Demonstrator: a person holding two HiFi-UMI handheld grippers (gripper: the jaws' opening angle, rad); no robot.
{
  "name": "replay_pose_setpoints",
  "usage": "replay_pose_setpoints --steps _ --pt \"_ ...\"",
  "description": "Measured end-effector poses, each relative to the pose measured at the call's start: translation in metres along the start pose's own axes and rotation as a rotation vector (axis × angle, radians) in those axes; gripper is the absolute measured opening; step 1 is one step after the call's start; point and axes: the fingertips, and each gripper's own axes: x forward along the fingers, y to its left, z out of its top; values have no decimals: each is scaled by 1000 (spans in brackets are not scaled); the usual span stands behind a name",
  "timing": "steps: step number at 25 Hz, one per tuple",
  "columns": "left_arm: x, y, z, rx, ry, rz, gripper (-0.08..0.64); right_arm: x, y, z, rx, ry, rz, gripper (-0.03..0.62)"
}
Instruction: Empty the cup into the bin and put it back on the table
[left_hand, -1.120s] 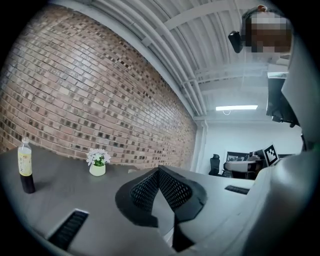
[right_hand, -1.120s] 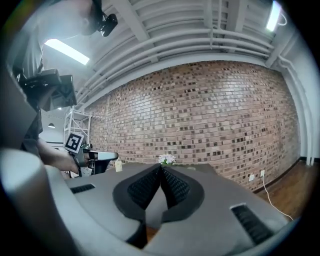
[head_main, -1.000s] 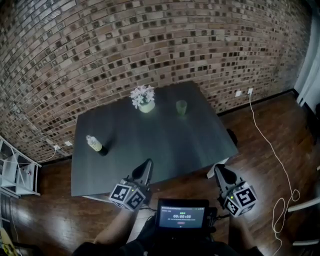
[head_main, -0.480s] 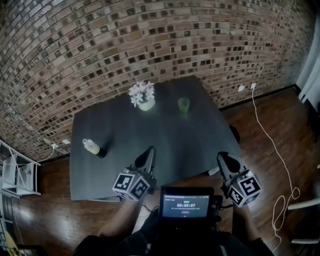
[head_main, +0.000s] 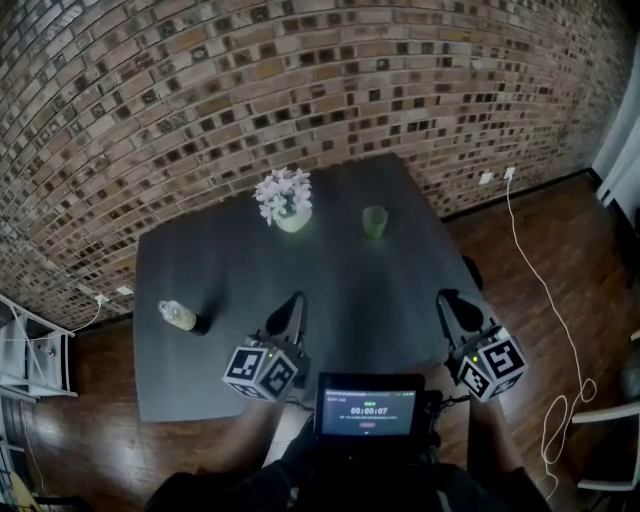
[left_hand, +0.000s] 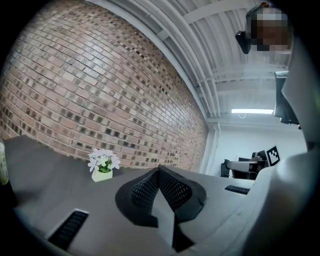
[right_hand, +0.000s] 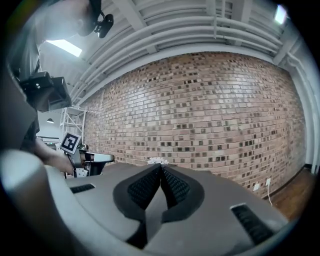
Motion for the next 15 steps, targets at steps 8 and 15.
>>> replay_pose_setpoints --steps 8,15 --pt "40 22 1 26 5 82 5 64 -35 -2 4 40 101 46" --pt "71 30 10 63 -11 177 5 112 -69 -1 17 78 200 117"
